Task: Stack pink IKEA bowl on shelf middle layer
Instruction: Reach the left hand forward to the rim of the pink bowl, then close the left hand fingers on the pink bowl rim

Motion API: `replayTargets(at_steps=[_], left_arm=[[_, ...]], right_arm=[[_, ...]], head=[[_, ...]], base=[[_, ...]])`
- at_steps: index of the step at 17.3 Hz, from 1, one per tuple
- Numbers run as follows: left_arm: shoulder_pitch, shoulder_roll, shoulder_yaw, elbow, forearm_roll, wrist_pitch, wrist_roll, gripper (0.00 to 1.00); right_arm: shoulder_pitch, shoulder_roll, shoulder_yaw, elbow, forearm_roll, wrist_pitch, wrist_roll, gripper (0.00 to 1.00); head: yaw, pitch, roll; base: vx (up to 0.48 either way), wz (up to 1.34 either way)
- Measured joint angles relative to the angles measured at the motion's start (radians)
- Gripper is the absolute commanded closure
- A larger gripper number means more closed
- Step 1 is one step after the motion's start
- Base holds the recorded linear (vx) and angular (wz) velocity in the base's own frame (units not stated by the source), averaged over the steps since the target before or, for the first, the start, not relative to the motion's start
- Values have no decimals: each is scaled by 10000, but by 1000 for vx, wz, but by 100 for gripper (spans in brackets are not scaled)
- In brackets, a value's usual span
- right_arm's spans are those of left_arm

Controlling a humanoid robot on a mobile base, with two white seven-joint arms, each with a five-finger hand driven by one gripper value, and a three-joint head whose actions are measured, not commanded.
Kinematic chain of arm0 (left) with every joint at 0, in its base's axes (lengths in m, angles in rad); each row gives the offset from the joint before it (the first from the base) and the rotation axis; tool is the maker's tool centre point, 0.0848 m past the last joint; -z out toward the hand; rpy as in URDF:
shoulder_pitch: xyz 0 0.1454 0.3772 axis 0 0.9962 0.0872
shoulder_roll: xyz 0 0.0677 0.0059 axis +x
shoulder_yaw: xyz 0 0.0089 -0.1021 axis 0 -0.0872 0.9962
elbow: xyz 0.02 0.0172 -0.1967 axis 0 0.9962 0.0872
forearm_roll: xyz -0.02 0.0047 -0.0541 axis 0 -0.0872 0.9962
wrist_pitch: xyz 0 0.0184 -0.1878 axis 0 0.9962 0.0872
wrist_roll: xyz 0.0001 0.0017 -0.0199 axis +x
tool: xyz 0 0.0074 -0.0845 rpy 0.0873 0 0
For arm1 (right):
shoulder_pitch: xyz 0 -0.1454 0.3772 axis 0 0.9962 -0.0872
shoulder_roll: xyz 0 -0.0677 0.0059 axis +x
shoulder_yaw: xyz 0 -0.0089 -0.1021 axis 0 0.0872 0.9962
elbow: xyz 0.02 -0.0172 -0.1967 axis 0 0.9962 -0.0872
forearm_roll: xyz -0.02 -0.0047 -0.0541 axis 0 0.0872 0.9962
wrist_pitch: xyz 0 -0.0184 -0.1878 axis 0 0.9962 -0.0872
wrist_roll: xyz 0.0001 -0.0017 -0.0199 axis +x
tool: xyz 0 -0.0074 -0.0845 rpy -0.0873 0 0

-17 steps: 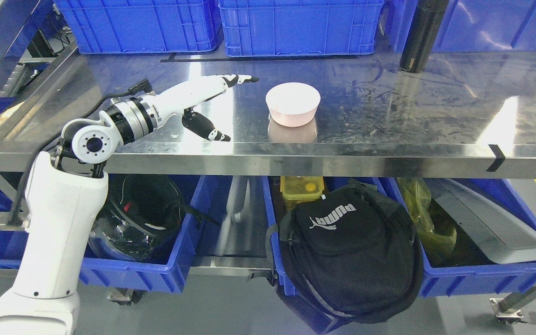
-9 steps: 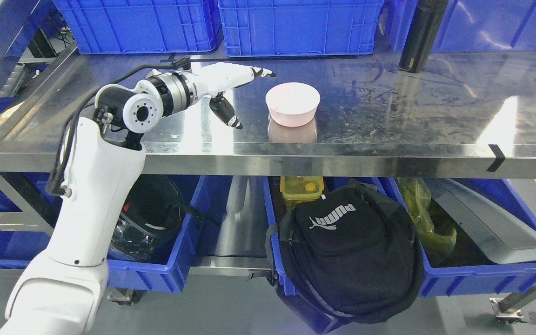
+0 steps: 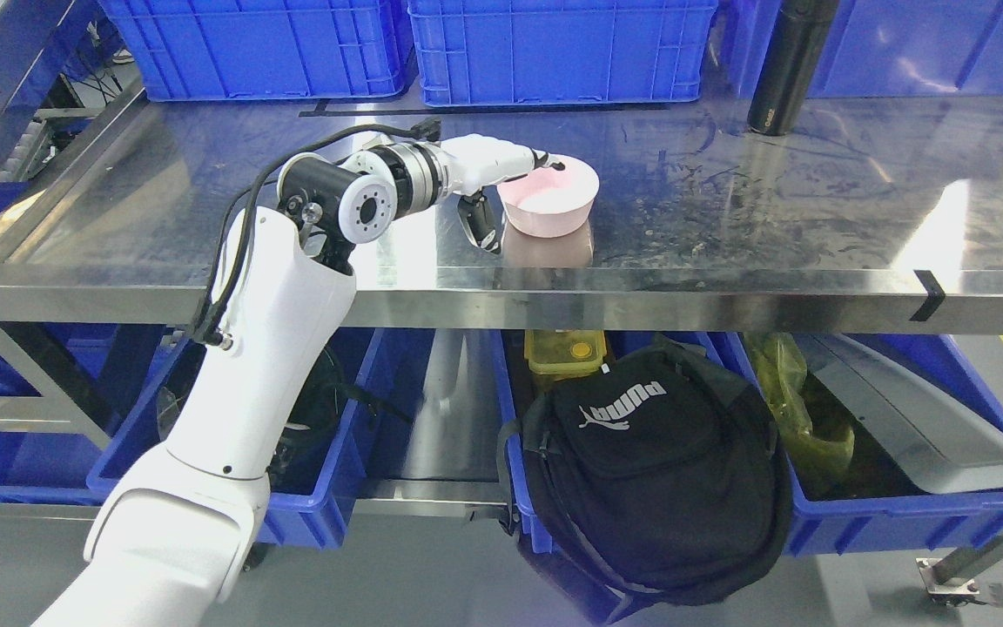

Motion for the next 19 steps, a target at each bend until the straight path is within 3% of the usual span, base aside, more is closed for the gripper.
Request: replayTargets(at_steps=[13,19], left_arm=[[-327,-904,-65,1158,-636,30,-47,25],[-349,-1063,67,1611,-713,-72,-88,40]], right_arm=[[0,0,0,0,0,0,-3,0],[0,0,0,0,0,0,-4,0]], head=[[0,0,0],[0,0,0]], base=[[0,0],[0,0]])
